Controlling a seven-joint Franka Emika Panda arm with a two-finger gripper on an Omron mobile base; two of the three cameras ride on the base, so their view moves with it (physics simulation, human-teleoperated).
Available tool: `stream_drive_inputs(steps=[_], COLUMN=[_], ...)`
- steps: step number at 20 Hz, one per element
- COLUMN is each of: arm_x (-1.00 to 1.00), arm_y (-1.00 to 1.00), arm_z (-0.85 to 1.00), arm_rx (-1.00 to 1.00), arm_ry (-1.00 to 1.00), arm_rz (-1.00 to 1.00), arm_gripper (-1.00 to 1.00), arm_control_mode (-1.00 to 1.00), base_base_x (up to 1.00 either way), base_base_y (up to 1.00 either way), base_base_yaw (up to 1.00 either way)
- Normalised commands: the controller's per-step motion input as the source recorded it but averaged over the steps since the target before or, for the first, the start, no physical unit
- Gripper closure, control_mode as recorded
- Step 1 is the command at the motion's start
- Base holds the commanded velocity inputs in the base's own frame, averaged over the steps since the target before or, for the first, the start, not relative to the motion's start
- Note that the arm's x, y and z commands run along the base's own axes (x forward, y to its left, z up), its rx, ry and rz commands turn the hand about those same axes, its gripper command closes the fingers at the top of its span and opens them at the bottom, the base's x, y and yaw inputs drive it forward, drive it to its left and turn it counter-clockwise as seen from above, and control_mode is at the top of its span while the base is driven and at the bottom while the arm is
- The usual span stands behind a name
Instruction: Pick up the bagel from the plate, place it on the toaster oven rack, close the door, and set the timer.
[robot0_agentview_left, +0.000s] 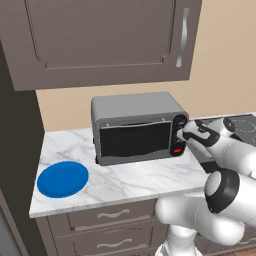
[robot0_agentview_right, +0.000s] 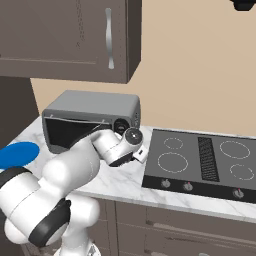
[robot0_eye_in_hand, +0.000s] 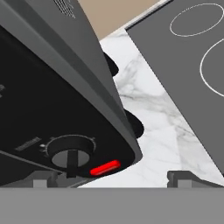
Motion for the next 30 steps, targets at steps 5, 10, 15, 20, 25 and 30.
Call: stream_drive_inputs(steps=[5, 10, 15, 20, 25, 30], arm_x=[0.22, 0.17, 0.1, 0.02, 0.0, 0.0], arm_y=[0.0, -0.05, -0.11, -0.15, -0.28, -0.32], arm_z=[0.0, -0.04, -0.1, -0.09, -0.21, -0.31], arm_rx=[0.0, 0.0, 0.0, 0.0, 0.0, 0.0], arm_ry=[0.0, 0.0, 0.0, 0.0, 0.01, 0.05], arm_rz=[0.0, 0.0, 0.0, 0.0, -0.01, -0.03], arm_gripper=[-1.0, -1.0, -1.0, -1.0, -1.0, -1.0], arm_control_mode=[-1.0, -1.0, -1.0, -1.0, -1.0, -1.0], base_base_x=[0.0, 0.0, 0.0, 0.0, 0.0, 0.0], base_base_y=[0.0, 0.0, 0.0, 0.0, 0.0, 0.0], base_base_yaw=[0.0, 0.0, 0.0, 0.0, 0.0, 0.0])
